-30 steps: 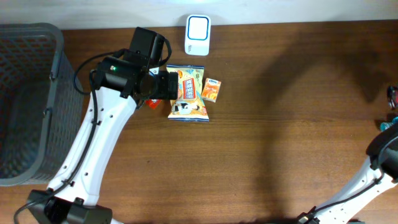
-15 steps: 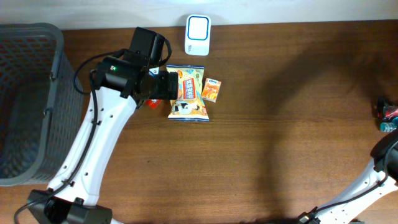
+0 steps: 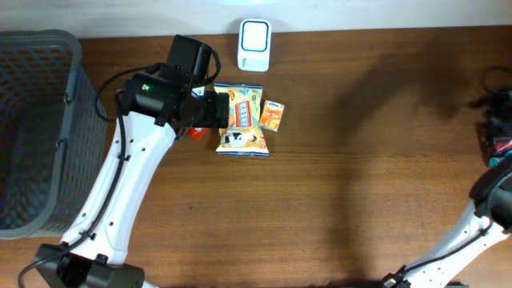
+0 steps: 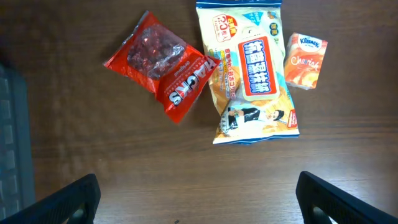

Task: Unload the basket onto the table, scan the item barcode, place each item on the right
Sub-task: 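Reach the right gripper to the orange Kleenex tissue pack and grasp it, then lift the tissue pack and hold it at the white scanner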

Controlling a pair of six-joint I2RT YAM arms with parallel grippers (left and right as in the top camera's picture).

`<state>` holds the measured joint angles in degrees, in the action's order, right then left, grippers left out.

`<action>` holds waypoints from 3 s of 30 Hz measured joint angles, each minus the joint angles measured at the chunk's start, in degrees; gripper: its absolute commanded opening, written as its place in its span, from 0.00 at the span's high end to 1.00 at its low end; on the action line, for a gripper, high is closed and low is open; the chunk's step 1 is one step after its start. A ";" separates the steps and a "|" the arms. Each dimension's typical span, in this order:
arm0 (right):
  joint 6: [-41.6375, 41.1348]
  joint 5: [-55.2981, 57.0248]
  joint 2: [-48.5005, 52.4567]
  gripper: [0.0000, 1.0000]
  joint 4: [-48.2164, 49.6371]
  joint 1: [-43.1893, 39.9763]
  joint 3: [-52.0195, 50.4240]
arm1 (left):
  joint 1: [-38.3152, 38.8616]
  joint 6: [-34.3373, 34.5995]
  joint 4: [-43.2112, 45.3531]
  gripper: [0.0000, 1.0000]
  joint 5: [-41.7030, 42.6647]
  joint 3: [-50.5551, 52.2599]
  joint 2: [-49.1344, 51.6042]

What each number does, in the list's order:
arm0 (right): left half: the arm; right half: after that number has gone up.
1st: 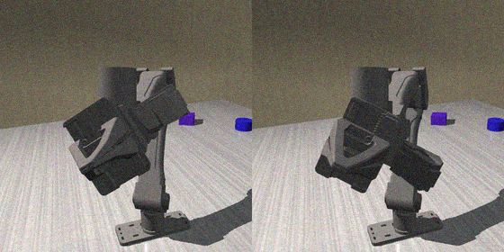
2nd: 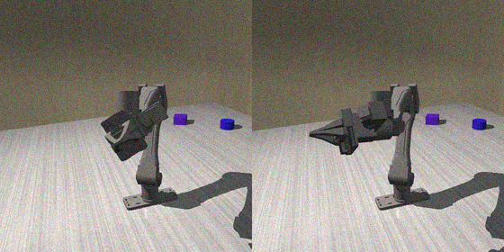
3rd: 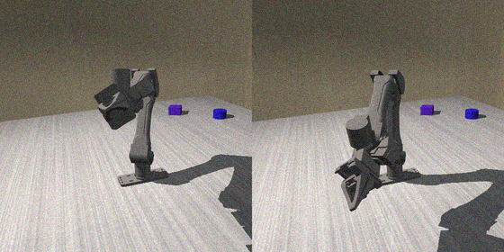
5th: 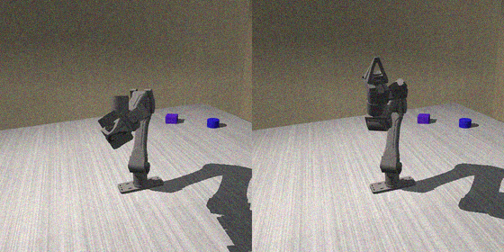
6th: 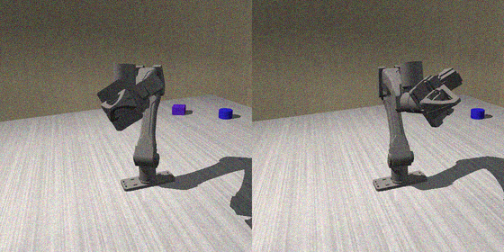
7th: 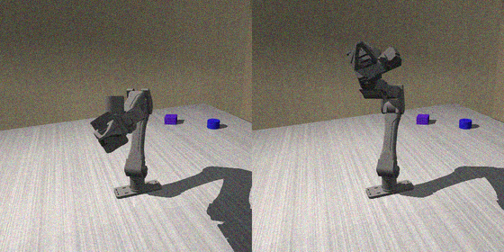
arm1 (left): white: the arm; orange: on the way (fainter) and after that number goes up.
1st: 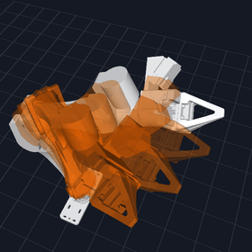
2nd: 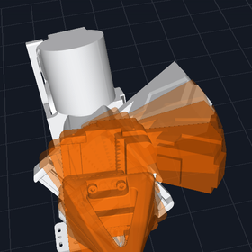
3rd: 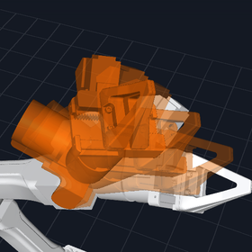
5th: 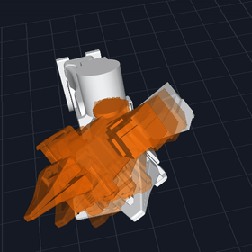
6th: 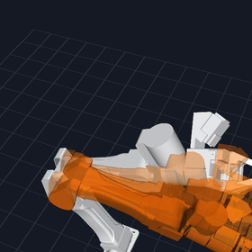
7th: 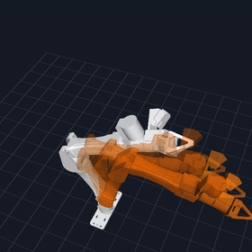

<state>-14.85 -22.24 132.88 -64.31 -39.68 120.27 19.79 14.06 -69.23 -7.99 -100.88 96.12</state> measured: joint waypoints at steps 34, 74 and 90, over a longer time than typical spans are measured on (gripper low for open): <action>-16.15 -0.81 -0.09 0.45 12.70 54.58 -12.33 | 0.00 0.00 0.02 0.01 0.00 0.00 0.00; -6.75 -29.97 1.60 0.96 24.90 44.85 -18.40 | 0.00 0.00 0.02 0.01 0.00 0.00 0.00; 10.60 -63.52 1.66 0.96 32.83 43.85 -18.40 | 0.00 0.00 0.02 0.01 0.00 0.00 0.00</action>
<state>-4.25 -85.76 134.54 -31.48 4.16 101.86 19.79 14.06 -69.21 -7.99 -100.88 96.12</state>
